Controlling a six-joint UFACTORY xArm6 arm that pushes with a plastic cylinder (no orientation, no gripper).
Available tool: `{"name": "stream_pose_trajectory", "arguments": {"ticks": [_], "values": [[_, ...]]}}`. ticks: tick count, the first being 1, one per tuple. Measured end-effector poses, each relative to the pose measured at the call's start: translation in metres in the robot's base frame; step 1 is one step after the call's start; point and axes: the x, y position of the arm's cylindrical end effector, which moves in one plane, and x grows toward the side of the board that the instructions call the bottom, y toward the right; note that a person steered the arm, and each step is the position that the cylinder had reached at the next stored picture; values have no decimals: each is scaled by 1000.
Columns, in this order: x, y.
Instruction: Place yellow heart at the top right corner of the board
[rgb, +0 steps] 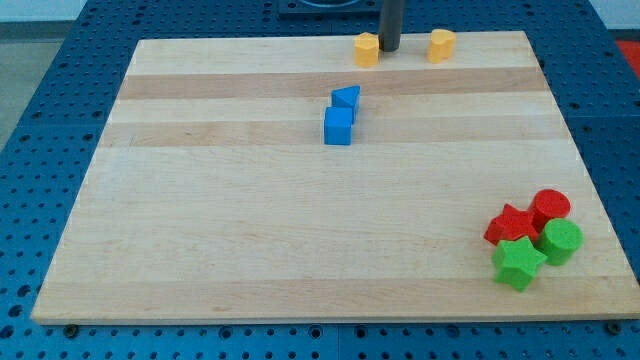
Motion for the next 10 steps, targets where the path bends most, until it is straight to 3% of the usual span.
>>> {"name": "stream_pose_trajectory", "arguments": {"ticks": [3, 5, 6, 7, 8, 10], "values": [[3, 128], [33, 65], [72, 69], [84, 113], [72, 148], [32, 157]]}}
